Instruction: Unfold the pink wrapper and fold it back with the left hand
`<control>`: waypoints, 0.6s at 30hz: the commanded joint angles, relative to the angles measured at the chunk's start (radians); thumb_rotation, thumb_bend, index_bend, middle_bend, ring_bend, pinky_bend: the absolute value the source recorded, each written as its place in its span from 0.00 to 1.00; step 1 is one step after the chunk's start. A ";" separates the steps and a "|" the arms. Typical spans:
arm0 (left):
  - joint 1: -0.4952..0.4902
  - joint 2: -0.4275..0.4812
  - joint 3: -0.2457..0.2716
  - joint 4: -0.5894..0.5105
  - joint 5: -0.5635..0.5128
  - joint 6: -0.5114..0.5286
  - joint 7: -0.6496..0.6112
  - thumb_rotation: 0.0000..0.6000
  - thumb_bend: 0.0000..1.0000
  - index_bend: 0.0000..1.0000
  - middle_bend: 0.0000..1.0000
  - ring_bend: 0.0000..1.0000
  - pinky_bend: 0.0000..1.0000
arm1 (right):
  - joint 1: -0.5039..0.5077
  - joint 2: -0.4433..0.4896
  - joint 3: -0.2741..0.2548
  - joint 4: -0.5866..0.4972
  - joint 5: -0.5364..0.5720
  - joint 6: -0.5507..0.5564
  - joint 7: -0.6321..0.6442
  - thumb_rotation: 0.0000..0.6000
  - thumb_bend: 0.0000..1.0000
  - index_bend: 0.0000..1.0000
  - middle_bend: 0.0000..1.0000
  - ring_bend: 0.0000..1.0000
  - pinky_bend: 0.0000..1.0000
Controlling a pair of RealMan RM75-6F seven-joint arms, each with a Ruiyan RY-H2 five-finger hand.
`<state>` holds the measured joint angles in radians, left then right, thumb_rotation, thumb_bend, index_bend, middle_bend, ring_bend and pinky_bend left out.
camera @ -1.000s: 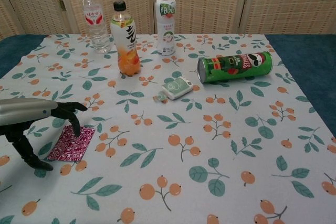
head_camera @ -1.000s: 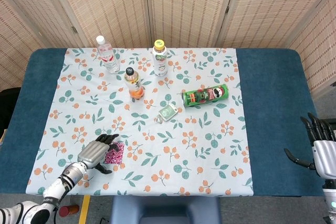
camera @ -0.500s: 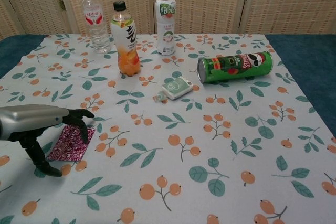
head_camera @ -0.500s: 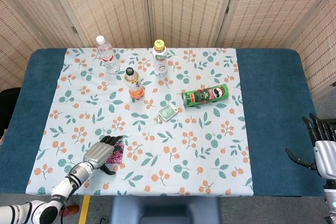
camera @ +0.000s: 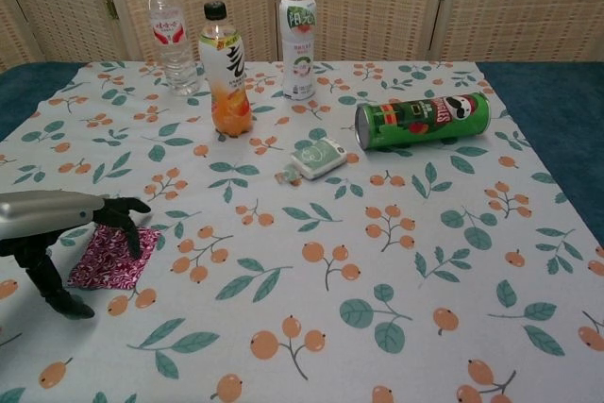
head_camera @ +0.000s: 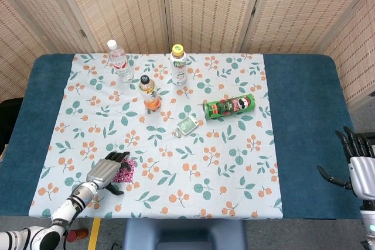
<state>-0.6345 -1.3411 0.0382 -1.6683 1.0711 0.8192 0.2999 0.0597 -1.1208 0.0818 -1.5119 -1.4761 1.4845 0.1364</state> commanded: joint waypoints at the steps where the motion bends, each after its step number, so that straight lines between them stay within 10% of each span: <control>1: 0.013 0.014 0.007 0.011 0.005 0.003 -0.024 0.97 0.13 0.33 0.00 0.00 0.00 | 0.000 0.000 0.000 -0.002 0.000 0.001 -0.001 0.53 0.30 0.00 0.00 0.00 0.00; 18: 0.070 0.086 0.032 0.044 0.060 0.014 -0.129 0.97 0.13 0.33 0.00 0.00 0.00 | -0.006 0.007 -0.001 -0.024 -0.007 0.014 -0.022 0.53 0.30 0.00 0.00 0.00 0.00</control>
<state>-0.5673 -1.2576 0.0697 -1.6231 1.1288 0.8318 0.1734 0.0537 -1.1139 0.0808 -1.5363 -1.4828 1.4986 0.1142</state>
